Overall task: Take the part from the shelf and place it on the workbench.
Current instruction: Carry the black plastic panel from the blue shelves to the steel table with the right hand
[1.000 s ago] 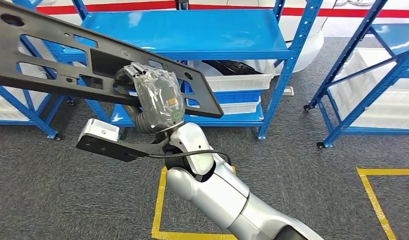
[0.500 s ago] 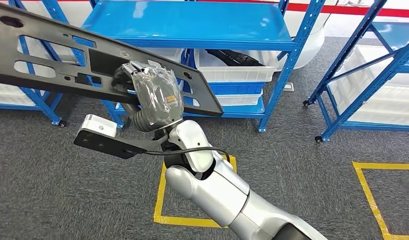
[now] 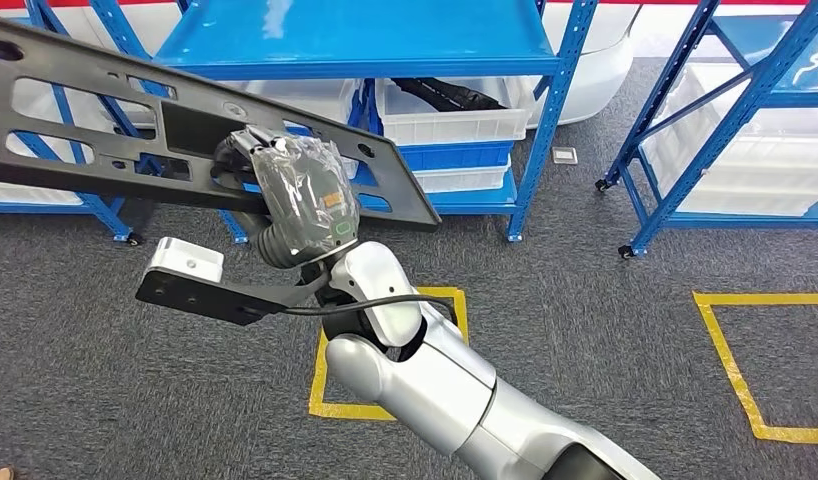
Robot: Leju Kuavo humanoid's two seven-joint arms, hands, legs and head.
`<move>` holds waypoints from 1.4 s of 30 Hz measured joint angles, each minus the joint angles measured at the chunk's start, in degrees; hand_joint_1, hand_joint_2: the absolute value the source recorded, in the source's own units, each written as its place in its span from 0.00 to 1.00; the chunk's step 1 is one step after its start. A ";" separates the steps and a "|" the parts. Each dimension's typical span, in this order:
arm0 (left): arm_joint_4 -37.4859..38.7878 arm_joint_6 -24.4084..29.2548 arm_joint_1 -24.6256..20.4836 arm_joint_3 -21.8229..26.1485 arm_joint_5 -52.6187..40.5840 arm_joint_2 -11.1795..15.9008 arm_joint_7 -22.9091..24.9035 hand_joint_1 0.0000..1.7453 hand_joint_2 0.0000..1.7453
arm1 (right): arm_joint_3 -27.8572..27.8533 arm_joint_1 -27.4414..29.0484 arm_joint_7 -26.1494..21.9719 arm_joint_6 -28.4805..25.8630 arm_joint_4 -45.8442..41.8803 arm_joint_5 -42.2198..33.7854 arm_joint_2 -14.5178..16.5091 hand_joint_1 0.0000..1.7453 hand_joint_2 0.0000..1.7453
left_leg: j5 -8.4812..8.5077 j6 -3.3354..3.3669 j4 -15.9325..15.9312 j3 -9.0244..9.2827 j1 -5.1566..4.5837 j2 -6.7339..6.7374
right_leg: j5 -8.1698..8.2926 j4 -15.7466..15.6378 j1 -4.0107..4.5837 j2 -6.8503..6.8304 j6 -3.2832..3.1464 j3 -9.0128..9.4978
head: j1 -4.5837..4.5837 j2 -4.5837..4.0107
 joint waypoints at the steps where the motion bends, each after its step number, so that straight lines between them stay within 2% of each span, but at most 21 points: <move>1: 0.00 0.17 0.01 0.00 -0.15 0.01 0.09 0.00 1.00 | 0.09 -0.06 -0.02 -0.01 0.01 -0.27 -0.01 1.00 1.00 | -2.98 -0.10 3.91 -0.62 0.00 -0.07 | 0.73 0.05 0.18 -0.06 -0.38 -0.82 | -0.08 0.00; 3: 0.00 0.40 0.02 0.00 -0.44 0.05 0.22 0.00 1.00 | 0.32 -0.10 -0.06 -0.02 0.08 -0.72 -0.03 1.00 1.00 | -4.60 -0.25 10.56 -0.97 0.00 -0.15 | 2.03 0.27 0.58 -0.12 -0.49 -2.58 | -0.10 0.00; 5: 0.00 0.76 0.00 0.00 -0.63 0.10 0.51 0.00 1.00 | 0.55 -0.11 -0.21 -0.04 0.18 -1.14 -0.03 1.00 1.00 | -1.73 -0.03 11.03 1.40 -0.01 -0.16 | 3.12 0.77 0.79 -0.13 -0.37 -4.43 | -0.13 0.00; 7: 0.00 1.22 -0.09 0.00 -0.88 0.14 0.89 0.00 1.00 | 0.72 -0.13 -0.44 -0.07 0.20 -1.57 0.00 1.00 1.00 | -0.43 0.58 4.74 7.04 -0.19 -0.30 | 3.93 1.41 0.97 -0.04 -0.08 -5.88 | -0.16 0.00; 10: 0.00 1.81 -0.40 -0.03 -1.29 0.18 1.38 0.00 1.00 | 0.96 -0.36 -0.84 -0.14 0.19 -2.31 0.03 1.00 1.00 | -2.78 1.58 -4.94 13.52 -0.81 -0.47 | 5.28 1.85 1.06 -0.15 1.06 -7.01 | -0.09 0.00; 12: 0.01 2.15 -0.46 -0.06 -1.54 0.07 1.73 0.00 1.00 | 1.20 -0.61 -0.98 -0.22 0.20 -2.80 -0.02 1.00 1.00 | -2.19 2.30 -6.22 13.02 -0.94 -0.23 | 5.89 2.01 1.02 -0.14 1.87 -7.74 | -0.10 0.00; 13: 0.02 2.28 -0.46 -0.07 -1.62 0.04 1.89 0.00 1.00 | 1.34 -0.74 -0.99 -0.32 0.21 -3.06 -0.05 1.00 1.00 | -1.48 2.80 -6.53 12.44 -0.86 -0.03 | 4.95 2.82 1.05 -0.04 1.95 -8.36 | -0.03 0.00; 17: 0.02 2.74 -0.47 -0.08 -2.09 0.11 2.16 0.00 1.00 | 1.93 -0.96 -0.99 -0.90 0.37 -3.94 -0.14 1.00 1.00 | 1.82 3.68 -6.77 8.89 -0.68 0.40 | -3.85 14.24 0.37 0.16 1.56 -11.63 | 0.38 0.00; 19: 0.02 2.91 -0.47 -0.10 -2.23 0.10 2.17 0.00 1.00 | 2.23 -0.96 -0.99 -1.04 0.55 -4.09 -0.16 1.00 1.00 | 3.46 3.36 -6.71 6.78 -0.55 0.57 | -3.56 18.06 -0.14 0.15 2.93 -11.00 | 0.43 0.00; 21: 0.02 2.95 -0.48 -0.11 -2.28 0.08 2.17 0.00 1.00 | 2.45 -0.98 -0.99 -1.07 0.65 -4.13 -0.12 1.00 1.00 | 5.04 2.78 -6.58 4.77 -0.32 0.68 | -0.71 14.82 -0.64 0.14 4.50 -7.13 | 0.43 0.00; 22: 0.02 2.96 -0.49 -0.12 -2.29 0.07 2.17 0.00 1.00 | 2.50 -1.03 -0.99 -1.08 0.66 -4.14 -0.08 1.00 1.00 | 5.74 2.39 -6.44 3.92 -0.29 0.66 | -0.32 10.61 -0.74 0.14 4.74 -3.84 | 0.45 0.00; 24: 0.02 2.97 -0.49 -0.14 -2.32 0.04 2.15 0.00 1.00 | 2.53 -1.19 -0.93 -1.15 0.69 -4.17 -0.03 1.00 1.00 | 7.21 1.57 -6.36 2.82 -0.27 0.62 | -1.68 2.56 -0.54 0.26 4.13 1.18 | 0.41 0.00; 26: 0.03 2.61 -0.38 -0.15 -2.52 0.06 2.05 0.00 1.00 | 2.54 -1.36 -0.68 -1.30 0.76 -4.28 -0.03 1.00 1.00 | 8.78 0.76 -6.82 2.41 -0.16 0.61 | -2.44 -0.27 -0.13 0.36 3.12 1.88 | 0.37 0.00; 30: 0.04 1.91 -0.12 -0.20 -2.80 0.20 1.98 0.00 1.00 | 2.55 -1.42 -0.36 -1.38 0.84 -4.44 -0.04 1.00 1.00 | 10.04 0.07 -7.45 2.27 -0.03 0.51 | -1.62 -0.08 -0.10 0.30 2.10 0.77 | 0.35 0.00; 32: 0.04 1.80 -0.08 -0.21 -2.82 0.29 1.98 0.00 1.00 | 2.57 -1.44 -0.31 -1.38 0.88 -4.45 -0.04 1.00 1.00 | 9.29 -0.01 -7.20 1.98 0.20 0.44 | -1.21 -0.12 -0.57 0.19 1.76 0.65 | 0.38 0.00; 33: 0.04 1.71 -0.05 -0.21 -2.84 0.37 2.00 0.00 1.00 | 2.62 -1.48 -0.22 -1.37 0.91 -4.50 -0.04 1.00 1.00 | 7.35 -0.07 -6.17 1.58 0.31 0.37 | -0.69 -0.14 -0.75 0.10 1.30 0.40 | 0.37 0.00; 35: 0.04 2.54 0.00 -0.21 -2.91 0.55 2.84 0.00 1.00 | 2.96 -1.53 -0.17 -1.26 0.95 -5.20 -0.02 1.00 1.00 | 0.39 -0.39 2.62 0.24 0.42 0.07 | 1.63 -0.05 -0.55 -0.04 0.40 -1.80 | 0.26 0.00; 37: 0.04 4.32 -0.04 -0.21 -3.08 0.59 3.97 0.00 1.00 | 3.50 -1.51 -0.51 -1.14 0.95 -6.34 -0.02 1.00 1.00 | -1.97 -0.52 8.66 2.63 0.43 -0.14 | 4.40 0.21 -0.18 -0.04 0.23 -5.30 | 0.15 0.00; 39: 0.04 5.25 -0.21 -0.22 -3.30 0.52 4.29 0.00 1.00 | 3.83 -1.51 -0.86 -1.12 0.89 -6.98 0.03 1.00 1.00 | -1.21 -0.16 1.74 10.13 0.31 -0.29 | 5.75 0.68 0.07 -0.03 0.87 -7.20 | 0.15 0.00; 40: 0.04 5.34 -0.33 -0.22 -3.38 0.50 4.32 0.00 1.00 | 3.90 -1.56 -0.92 -1.11 0.80 -7.15 0.04 1.00 1.00 | -2.47 0.08 -2.49 13.26 0.19 -0.35 | 6.17 0.95 0.25 -0.08 1.26 -7.60 | 0.19 0.00; 42: 0.04 5.42 -0.52 -0.24 -3.49 0.45 4.40 0.00 1.00 | 4.09 -1.66 -1.04 -1.11 0.61 -7.71 0.03 1.00 1.00 | -4.28 0.64 -7.18 15.91 -0.20 -0.43 | 7.04 1.28 0.49 -0.26 2.05 -8.24 | 0.26 0.00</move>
